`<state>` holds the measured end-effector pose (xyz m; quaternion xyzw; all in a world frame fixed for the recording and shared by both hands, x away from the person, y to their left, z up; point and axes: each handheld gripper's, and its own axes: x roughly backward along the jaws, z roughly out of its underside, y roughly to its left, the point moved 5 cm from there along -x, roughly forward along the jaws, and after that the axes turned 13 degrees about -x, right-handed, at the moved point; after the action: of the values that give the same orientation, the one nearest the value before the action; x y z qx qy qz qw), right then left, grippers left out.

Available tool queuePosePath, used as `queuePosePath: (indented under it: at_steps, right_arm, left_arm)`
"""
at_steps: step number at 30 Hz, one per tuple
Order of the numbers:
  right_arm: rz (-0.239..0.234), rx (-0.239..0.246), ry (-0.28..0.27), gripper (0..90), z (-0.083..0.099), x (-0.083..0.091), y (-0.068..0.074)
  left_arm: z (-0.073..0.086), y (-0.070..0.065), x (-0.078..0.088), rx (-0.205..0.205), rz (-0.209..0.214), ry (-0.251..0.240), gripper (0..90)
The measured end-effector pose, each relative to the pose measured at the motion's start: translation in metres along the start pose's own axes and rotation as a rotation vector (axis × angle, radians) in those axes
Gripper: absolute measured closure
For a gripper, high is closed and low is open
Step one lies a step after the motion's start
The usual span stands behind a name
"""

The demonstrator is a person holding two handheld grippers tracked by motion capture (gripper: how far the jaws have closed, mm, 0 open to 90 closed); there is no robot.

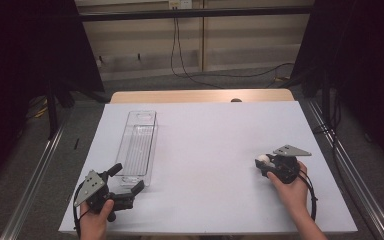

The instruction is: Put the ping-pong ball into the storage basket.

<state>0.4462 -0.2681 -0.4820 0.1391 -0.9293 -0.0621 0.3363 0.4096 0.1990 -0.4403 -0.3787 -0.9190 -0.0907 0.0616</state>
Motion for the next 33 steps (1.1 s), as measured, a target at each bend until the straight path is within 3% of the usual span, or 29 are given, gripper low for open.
queuePosePath:
  at_steps: [5,7,33]
  right_arm:
    - [-0.011,0.004,-0.011,51.3,-0.002,0.002,0.002]
    - [-0.019,0.009,-0.008,51.3,-0.004,0.003,0.006]
    - [-0.098,0.048,-0.021,51.4,-0.021,0.013,0.032]
  left_arm:
    - [-0.001,-0.001,-0.002,0.024,-0.009,-0.016,1.1]
    - [-0.001,0.0,-0.001,0.01,-0.008,-0.003,1.1]
    - [0.0,-0.002,-0.002,0.017,-0.013,0.014,1.2]
